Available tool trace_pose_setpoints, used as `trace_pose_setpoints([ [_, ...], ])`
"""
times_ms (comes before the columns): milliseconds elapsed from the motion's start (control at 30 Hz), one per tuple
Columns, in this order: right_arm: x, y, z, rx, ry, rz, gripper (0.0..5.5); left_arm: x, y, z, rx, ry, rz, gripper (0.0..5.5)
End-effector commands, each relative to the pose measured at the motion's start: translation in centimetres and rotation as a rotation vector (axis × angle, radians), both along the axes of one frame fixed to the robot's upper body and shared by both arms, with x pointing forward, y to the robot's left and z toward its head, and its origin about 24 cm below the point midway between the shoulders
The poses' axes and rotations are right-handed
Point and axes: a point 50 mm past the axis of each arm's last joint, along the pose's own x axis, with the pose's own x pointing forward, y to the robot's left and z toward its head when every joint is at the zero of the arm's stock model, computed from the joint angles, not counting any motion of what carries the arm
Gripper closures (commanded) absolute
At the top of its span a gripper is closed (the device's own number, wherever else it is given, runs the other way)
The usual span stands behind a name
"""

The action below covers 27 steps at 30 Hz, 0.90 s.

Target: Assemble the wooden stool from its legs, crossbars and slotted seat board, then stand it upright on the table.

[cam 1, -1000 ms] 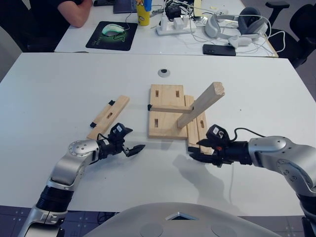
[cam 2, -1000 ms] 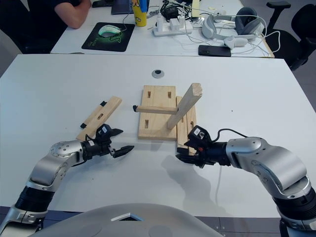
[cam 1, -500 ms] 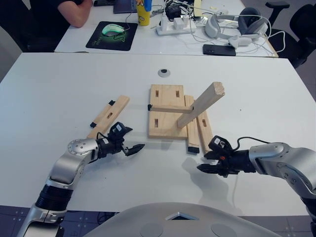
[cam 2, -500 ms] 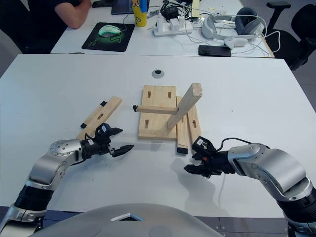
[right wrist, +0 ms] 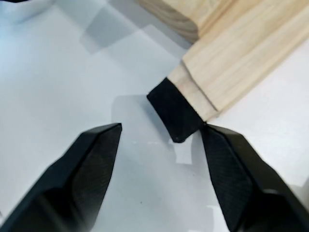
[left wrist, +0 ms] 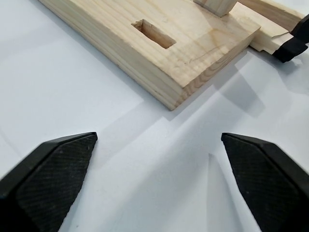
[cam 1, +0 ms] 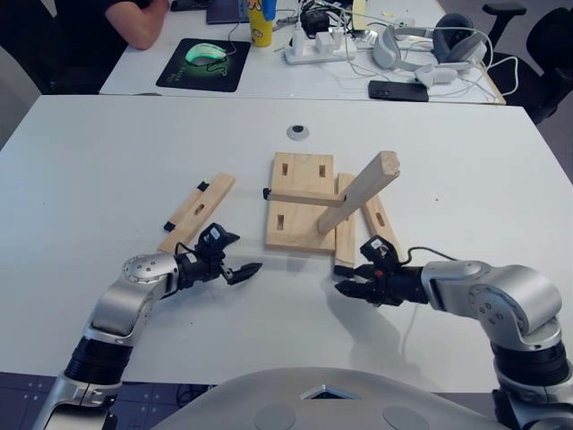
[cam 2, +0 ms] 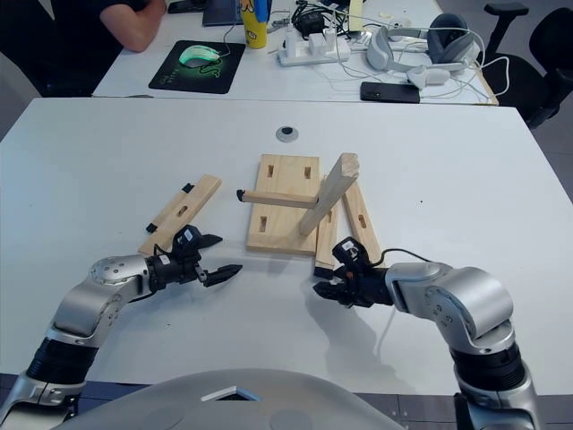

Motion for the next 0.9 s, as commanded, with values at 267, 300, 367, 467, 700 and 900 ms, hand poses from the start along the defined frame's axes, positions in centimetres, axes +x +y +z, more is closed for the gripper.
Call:
trace_pose_setpoints([
  [267,0.2,0.3,-1.4,-0.165,-0.091,-0.209,2.46,-0.1,-0.5,0.3,-0.015,0.036,-0.043,0.73],
  [300,0.2,0.4,-1.4,-0.166,-0.095,-0.212,2.46,-0.1,-0.5,0.3,-0.016,0.038,-0.044,0.73],
  [367,0.6,0.0,-1.2,-0.209,-0.125,-0.218,2.46,0.0,-0.6,0.4,-0.017,0.039,-0.048,0.73],
  [467,1.4,-1.4,-0.9,-0.288,-0.174,-0.226,2.46,-0.1,-0.7,0.3,-0.014,0.041,-0.049,0.73],
  [700,3.0,-2.2,0.2,-0.283,-0.226,-0.227,2.46,0.0,-0.8,0.1,-0.008,0.039,-0.042,0.73],
  [900,3.0,-1.7,-0.2,-0.204,-0.179,-0.270,2.46,0.1,-0.8,0.1,-0.010,0.038,-0.040,0.73],
])
